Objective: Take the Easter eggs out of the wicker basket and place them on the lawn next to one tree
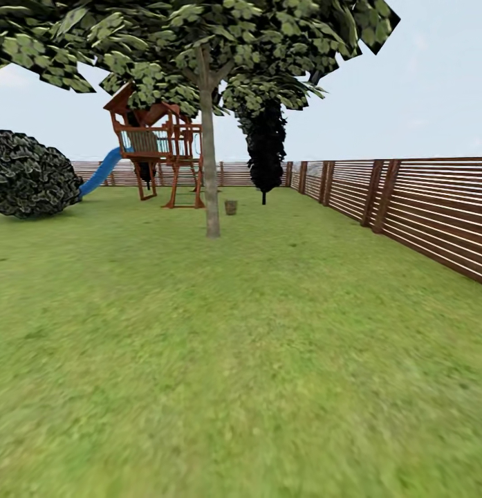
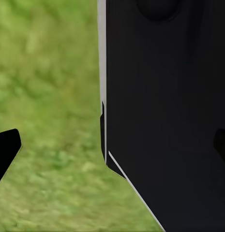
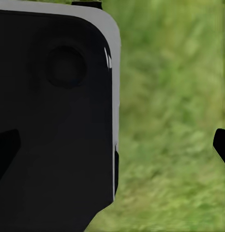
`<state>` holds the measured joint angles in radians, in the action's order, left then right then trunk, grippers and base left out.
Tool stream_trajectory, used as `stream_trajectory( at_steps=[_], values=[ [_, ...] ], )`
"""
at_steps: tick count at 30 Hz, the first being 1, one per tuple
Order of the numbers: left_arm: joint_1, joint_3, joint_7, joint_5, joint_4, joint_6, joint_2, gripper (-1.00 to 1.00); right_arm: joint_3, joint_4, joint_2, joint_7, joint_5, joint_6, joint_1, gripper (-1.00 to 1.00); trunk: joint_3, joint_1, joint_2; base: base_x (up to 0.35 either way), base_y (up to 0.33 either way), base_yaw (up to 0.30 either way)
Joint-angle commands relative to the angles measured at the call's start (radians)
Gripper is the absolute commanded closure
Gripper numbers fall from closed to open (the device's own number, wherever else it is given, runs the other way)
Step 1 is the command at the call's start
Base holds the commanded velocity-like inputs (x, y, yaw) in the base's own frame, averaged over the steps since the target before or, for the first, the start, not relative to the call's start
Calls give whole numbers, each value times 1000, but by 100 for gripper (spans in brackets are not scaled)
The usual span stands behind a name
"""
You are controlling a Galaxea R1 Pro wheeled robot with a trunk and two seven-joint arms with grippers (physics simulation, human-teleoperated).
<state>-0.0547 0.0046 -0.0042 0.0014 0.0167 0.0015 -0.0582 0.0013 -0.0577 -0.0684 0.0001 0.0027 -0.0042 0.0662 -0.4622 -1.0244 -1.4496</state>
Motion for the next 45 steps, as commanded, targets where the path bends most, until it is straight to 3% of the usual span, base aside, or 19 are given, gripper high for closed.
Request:
stream_trajectory(
  at_steps=[1,12,23,33,45],
  values=[
    [-1,0,0,0,2,0,0,-100,0,-2,0,0,0,0,2,-100,-1,-1,0,337,0,-41],
    [-1,0,0,0,2,0,0,-100,1,-2,0,0,0,0,1,-100,-1,-1,0,337,0,-14],
    [-1,1,0,0,2,0,0,-100,1,-2,1,3,-1,0,1,-100,-1,-1,0,337,0,-250],
    [-1,0,0,0,2,0,0,-100,2,-2,1,2,-1,0,1,-100,-1,-1,0,337,0,-46],
    [-1,0,0,0,2,0,0,-100,2,-2,1,4,-1,0,2,-100,-1,-1,0,337,0,-276]
  ],
)
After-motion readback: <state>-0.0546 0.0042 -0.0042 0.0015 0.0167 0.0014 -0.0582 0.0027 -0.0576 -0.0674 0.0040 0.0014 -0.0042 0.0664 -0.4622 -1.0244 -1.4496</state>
